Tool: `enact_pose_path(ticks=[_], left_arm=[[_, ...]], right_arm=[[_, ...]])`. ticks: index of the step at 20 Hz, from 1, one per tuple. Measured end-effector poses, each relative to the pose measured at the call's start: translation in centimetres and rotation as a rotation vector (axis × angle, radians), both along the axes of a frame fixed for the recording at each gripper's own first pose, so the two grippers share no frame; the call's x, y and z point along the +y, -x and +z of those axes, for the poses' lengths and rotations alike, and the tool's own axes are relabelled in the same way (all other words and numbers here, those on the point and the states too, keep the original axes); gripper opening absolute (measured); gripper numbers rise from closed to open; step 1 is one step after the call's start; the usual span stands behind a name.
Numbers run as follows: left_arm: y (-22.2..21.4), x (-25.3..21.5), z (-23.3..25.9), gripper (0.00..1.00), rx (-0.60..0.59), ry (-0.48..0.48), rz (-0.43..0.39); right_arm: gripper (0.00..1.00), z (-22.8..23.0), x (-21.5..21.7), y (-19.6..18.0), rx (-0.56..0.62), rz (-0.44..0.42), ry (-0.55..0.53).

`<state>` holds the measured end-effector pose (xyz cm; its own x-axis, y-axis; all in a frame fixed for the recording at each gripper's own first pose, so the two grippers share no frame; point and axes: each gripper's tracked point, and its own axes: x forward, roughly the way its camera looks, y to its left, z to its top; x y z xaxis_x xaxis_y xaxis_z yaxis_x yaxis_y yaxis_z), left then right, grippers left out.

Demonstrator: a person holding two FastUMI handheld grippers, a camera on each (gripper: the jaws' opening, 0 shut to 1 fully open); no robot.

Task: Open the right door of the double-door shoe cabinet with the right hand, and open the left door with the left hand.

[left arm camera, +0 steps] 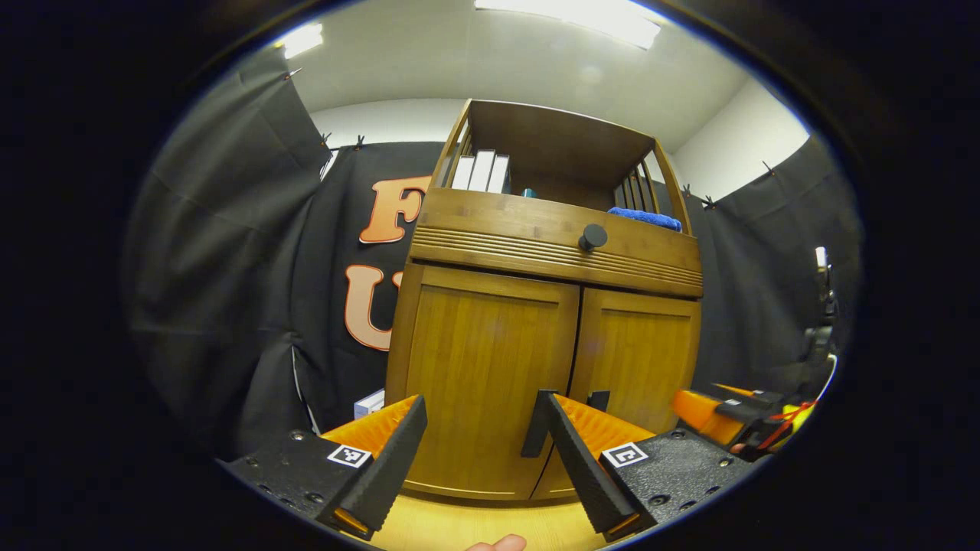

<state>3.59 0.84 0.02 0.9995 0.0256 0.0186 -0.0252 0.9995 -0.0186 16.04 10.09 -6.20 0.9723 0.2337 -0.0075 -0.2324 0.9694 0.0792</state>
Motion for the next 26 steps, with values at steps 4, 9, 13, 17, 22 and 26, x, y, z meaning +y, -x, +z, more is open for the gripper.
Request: enact_pose_path(ticks=[4,9,13,17,22,26], left_arm=[[-0.2,0.9,-0.3,0.95,0.004,-0.029,0.031],[-0.5,2.0,-1.0,0.95,0.021,-0.034,0.057],[-0.9,2.4,-1.3,0.92,0.023,-0.031,0.067],[-1.4,2.3,-1.9,0.92,0.039,-0.032,0.059],[-1.8,2.0,-1.7,0.92,0.03,-0.057,0.068],[-1.9,1.9,-1.5,0.95,0.02,-0.055,0.082]], right_arm=[[0.89,-4.6,2.0,-4.6,0.067,-0.034,0.023],[0.98,-7.5,4.9,-7.0,0.129,0.017,-0.031],[0.98,-8.8,5.1,-8.5,0.142,-0.008,0.03],[0.98,-9.9,4.7,-9.3,0.159,-0.039,0.065],[0.96,-10.7,4.8,-10.4,0.187,-0.034,0.035],[0.94,-10.9,5.0,-10.5,0.163,-0.054,0.083]])
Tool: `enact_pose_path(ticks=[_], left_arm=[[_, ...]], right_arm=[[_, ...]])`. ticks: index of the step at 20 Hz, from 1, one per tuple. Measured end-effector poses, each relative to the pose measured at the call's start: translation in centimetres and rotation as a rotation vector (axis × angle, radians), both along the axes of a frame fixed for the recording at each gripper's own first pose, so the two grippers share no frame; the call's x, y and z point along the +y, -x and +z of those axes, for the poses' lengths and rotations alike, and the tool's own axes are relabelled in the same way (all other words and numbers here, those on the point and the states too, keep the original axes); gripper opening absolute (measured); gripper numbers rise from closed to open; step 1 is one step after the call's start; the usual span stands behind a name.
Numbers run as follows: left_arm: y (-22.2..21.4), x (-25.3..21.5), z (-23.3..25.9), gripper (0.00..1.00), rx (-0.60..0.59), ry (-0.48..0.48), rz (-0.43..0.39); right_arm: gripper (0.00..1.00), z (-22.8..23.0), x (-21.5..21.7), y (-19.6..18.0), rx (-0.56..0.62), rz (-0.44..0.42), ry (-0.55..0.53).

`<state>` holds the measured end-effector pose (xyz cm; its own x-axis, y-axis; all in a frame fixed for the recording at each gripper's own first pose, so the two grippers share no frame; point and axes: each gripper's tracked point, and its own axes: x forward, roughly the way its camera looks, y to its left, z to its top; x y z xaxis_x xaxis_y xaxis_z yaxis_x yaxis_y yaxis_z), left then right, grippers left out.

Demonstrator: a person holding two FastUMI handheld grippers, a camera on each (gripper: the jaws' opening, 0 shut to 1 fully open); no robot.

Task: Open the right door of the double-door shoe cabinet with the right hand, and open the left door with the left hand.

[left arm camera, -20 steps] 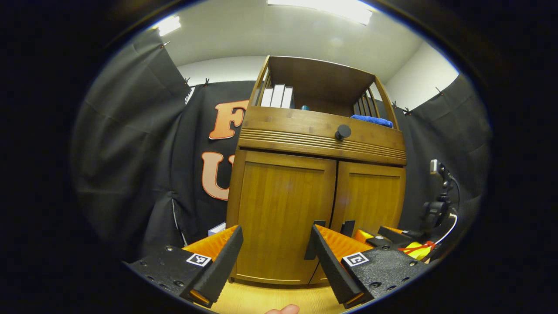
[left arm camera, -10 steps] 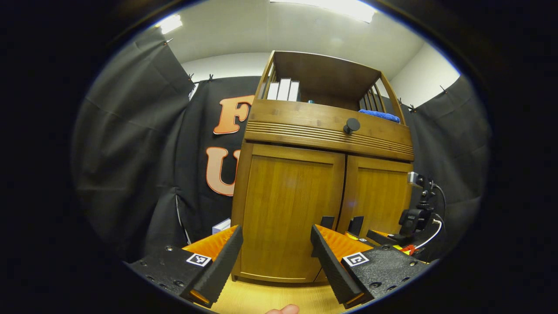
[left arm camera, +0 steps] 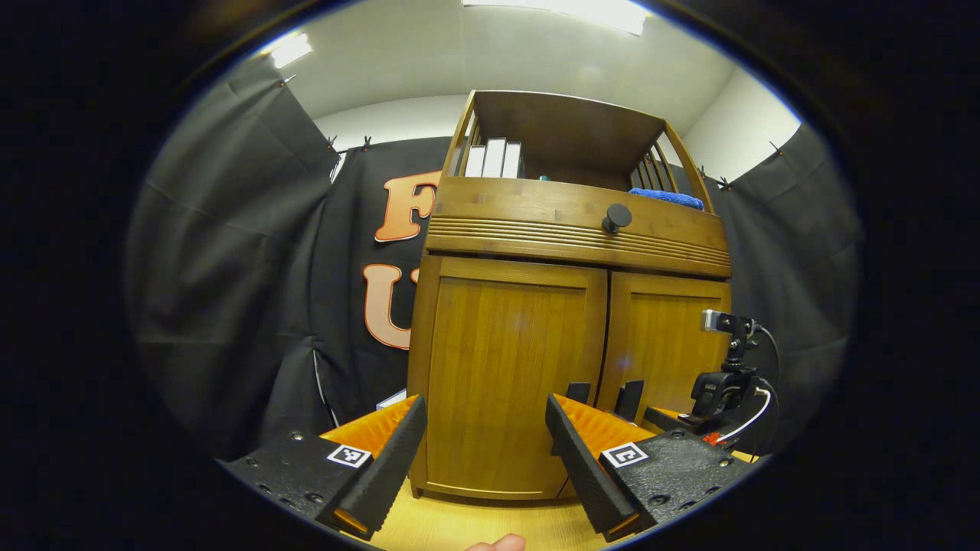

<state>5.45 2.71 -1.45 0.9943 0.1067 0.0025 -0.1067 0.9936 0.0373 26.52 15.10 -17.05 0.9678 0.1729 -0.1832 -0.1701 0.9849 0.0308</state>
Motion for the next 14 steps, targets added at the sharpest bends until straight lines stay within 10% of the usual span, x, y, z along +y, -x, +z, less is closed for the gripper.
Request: enact_pose_path(ticks=[7,10,14], left_arm=[[0.4,-0.2,0.1,0.92,-0.009,0.035,-0.004],[0.8,0.1,0.3,0.92,-0.014,0.038,-0.001],[1.8,0.3,0.6,0.92,-0.019,0.053,-0.007]], right_arm=[[0.71,-0.2,1.7,0.1,0.0,0.057,0.03],[0.36,-0.1,2.6,0.1,-0.003,0.075,0.015],[0.31,-0.7,2.6,0.5,0.064,0.115,-0.005]])
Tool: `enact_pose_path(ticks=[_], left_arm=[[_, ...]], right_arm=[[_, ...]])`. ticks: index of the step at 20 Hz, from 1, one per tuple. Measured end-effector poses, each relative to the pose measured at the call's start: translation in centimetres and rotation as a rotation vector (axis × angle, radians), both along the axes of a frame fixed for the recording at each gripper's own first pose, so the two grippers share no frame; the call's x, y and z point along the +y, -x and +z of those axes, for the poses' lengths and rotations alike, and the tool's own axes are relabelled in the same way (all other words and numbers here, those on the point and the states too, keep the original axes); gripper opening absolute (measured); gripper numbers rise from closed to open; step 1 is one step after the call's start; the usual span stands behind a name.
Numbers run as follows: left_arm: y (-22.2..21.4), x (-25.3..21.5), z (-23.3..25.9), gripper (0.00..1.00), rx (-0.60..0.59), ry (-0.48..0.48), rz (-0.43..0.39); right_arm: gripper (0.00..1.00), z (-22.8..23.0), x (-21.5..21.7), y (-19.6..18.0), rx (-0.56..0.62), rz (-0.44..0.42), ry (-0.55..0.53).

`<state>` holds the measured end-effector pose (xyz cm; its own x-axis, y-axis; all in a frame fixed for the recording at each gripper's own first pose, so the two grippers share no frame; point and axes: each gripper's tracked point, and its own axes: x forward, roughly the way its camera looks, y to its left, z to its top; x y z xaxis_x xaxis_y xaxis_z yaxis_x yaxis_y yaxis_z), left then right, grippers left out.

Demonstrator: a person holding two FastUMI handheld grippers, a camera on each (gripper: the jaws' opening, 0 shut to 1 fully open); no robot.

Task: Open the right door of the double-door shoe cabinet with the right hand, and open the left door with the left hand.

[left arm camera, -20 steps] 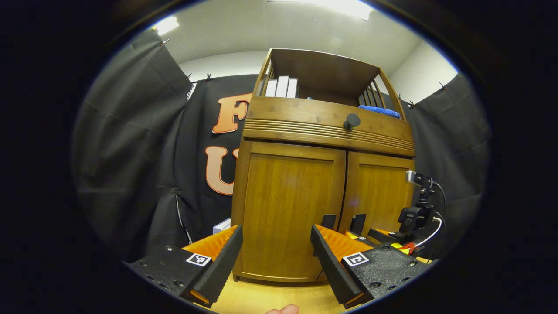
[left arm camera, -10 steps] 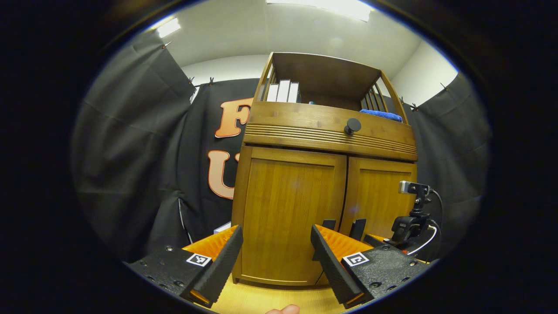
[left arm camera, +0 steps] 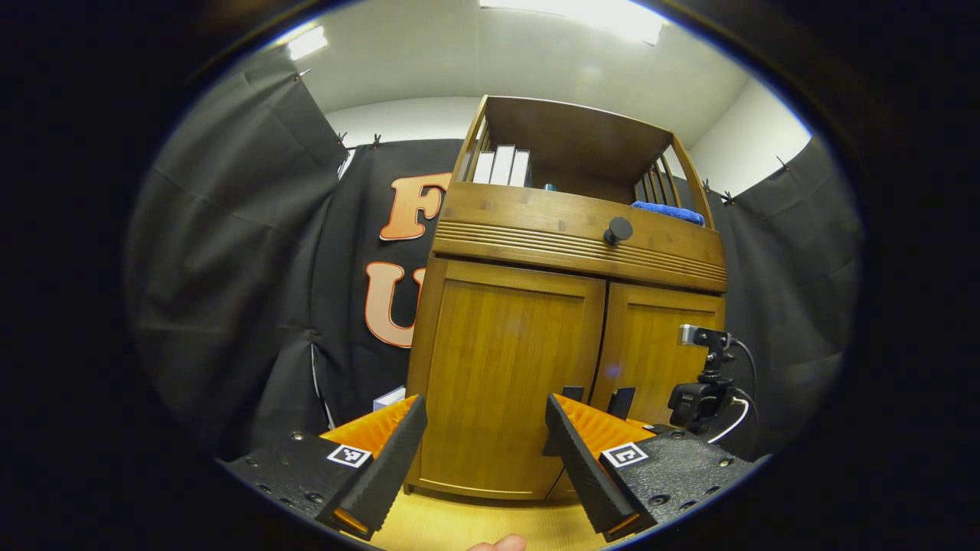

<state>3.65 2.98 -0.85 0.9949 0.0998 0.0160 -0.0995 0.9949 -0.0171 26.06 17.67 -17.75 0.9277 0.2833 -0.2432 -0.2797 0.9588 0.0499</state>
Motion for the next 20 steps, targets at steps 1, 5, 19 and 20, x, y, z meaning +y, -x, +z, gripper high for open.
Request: enact_pose_path(ticks=[1,5,19,20], left_arm=[[0.3,0.0,0.1,0.92,-0.002,0.004,-0.004],[1.3,0.0,0.1,0.92,0.005,0.008,-0.018],[4.8,0.6,-0.2,0.95,0.012,0.014,-0.028],[5.1,0.6,-0.3,0.92,0.013,0.017,-0.027]], right_arm=[[0.27,-0.1,0.1,-0.1,0.006,0.004,0.003],[0.26,-0.3,0.3,0.1,0.035,0.066,0.026],[0.26,1.3,-0.3,1.6,0.041,0.039,0.022],[0.26,1.4,-0.5,1.7,0.037,0.041,0.026]])
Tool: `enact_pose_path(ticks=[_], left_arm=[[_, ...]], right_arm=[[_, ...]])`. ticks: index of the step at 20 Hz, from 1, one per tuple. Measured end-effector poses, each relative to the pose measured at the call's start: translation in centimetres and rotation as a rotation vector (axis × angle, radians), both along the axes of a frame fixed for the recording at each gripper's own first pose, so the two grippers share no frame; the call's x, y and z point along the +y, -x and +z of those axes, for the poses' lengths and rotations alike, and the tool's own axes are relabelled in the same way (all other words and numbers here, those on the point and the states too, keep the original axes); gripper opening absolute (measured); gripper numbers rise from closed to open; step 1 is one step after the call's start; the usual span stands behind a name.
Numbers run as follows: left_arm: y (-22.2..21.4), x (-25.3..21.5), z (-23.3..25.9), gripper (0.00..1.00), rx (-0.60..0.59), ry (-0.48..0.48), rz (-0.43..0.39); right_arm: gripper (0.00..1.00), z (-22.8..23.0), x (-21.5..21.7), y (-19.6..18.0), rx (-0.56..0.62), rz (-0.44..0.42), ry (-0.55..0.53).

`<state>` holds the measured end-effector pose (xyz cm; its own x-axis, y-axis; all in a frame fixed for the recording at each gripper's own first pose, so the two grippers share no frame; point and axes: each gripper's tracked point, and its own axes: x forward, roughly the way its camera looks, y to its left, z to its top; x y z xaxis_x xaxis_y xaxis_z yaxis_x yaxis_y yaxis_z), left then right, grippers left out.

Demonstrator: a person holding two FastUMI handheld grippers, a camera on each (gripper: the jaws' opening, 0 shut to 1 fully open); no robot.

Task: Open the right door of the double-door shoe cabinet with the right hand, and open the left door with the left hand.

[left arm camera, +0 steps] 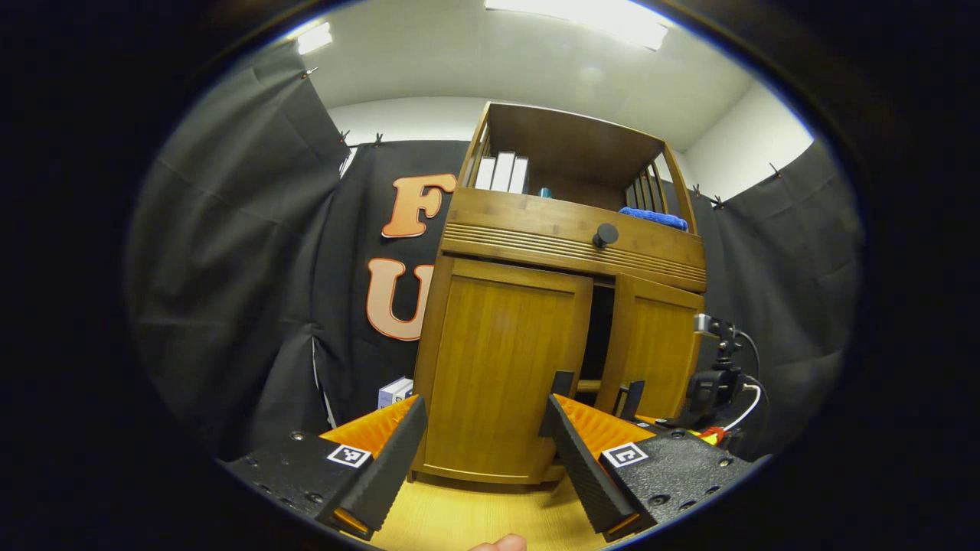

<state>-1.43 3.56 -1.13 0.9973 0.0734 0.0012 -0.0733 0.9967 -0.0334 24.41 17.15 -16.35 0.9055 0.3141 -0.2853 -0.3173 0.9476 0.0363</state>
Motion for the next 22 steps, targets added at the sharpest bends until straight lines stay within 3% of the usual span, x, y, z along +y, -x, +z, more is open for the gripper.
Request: enact_pose_path(ticks=[8,10,11,13,15,18,19,22], left_arm=[[1.2,-0.3,0.3,0.95,-0.017,0.007,0.008],[1.3,-0.6,0.2,0.92,-0.016,0.011,-0.001],[1.3,-0.7,0.3,0.92,-0.016,0.007,0.0],[1.5,-0.8,0.3,0.92,-0.02,0.006,-0.001],[1.4,-1.1,0.3,0.95,-0.021,0.011,-0.009],[1.5,-1.4,0.2,0.94,-0.022,0.02,-0.02],[1.5,-1.5,0.0,0.95,-0.018,0.023,-0.023],[1.3,-1.8,-0.5,0.92,-0.001,0.024,-0.036]], right_arm=[[0.3,0.8,-1.5,0.9,-0.021,-0.039,0.018],[0.25,1.4,-2.3,1.8,-0.026,-0.05,0.023],[0.3,1.4,-2.8,2.2,-0.028,-0.057,0.027],[0.21,1.4,-3.5,2.4,-0.026,-0.074,0.028],[0.25,1.6,-4.2,3.0,-0.024,-0.091,0.036],[0.21,1.6,-5.1,3.2,-0.028,-0.119,0.045],[0.25,1.8,-5.4,3.4,-0.03,-0.131,0.046],[0.25,2.0,-7.5,4.2,-0.031,-0.175,0.056]])
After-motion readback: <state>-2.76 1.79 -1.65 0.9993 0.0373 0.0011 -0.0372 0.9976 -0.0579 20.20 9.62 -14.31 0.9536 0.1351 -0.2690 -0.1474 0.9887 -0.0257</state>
